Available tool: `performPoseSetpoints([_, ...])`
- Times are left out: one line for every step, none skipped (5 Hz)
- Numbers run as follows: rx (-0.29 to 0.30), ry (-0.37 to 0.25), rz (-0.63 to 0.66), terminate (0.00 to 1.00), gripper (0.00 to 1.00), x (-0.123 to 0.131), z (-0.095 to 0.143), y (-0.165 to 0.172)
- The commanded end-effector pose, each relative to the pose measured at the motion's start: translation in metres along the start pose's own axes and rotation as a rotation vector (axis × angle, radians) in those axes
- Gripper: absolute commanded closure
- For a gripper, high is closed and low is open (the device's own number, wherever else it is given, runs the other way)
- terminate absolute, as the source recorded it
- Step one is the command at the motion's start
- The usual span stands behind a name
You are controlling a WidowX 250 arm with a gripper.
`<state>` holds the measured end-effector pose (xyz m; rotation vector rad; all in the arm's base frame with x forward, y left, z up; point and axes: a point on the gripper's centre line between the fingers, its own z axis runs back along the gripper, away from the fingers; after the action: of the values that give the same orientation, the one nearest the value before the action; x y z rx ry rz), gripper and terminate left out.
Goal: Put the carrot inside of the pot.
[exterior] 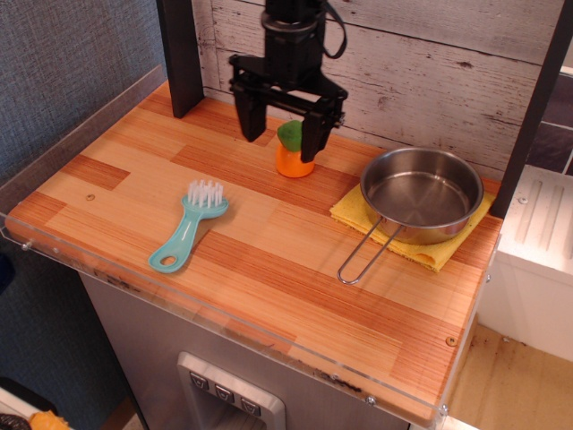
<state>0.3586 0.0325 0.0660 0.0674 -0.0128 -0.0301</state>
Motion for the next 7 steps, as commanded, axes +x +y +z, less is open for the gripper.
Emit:
performPoseSetpoints([0.002,-0.020,0.033,0.00,0.00,0.042,-0.009,0.007])
performPoseSetpoints([0.008,-0.004,0.034,0.00,0.00,0.042,-0.017,0.008])
performPoseSetpoints([-0.001,-0.010,0.026,0.00,1.00,0.038,-0.015,0.011])
performPoseSetpoints([-0.010,-0.052,0.011,0.00,1.00,0.032,0.005,0.008])
performPoseSetpoints([-0.039,-0.101,-0.015,0.00,1.00,0.024,0.029,-0.002])
performPoseSetpoints([-0.070,-0.147,-0.072,0.00,1.00,0.015,0.051,-0.038])
performPoseSetpoints([-0.085,-0.159,-0.157,0.00,1.00,0.006,0.057,-0.078])
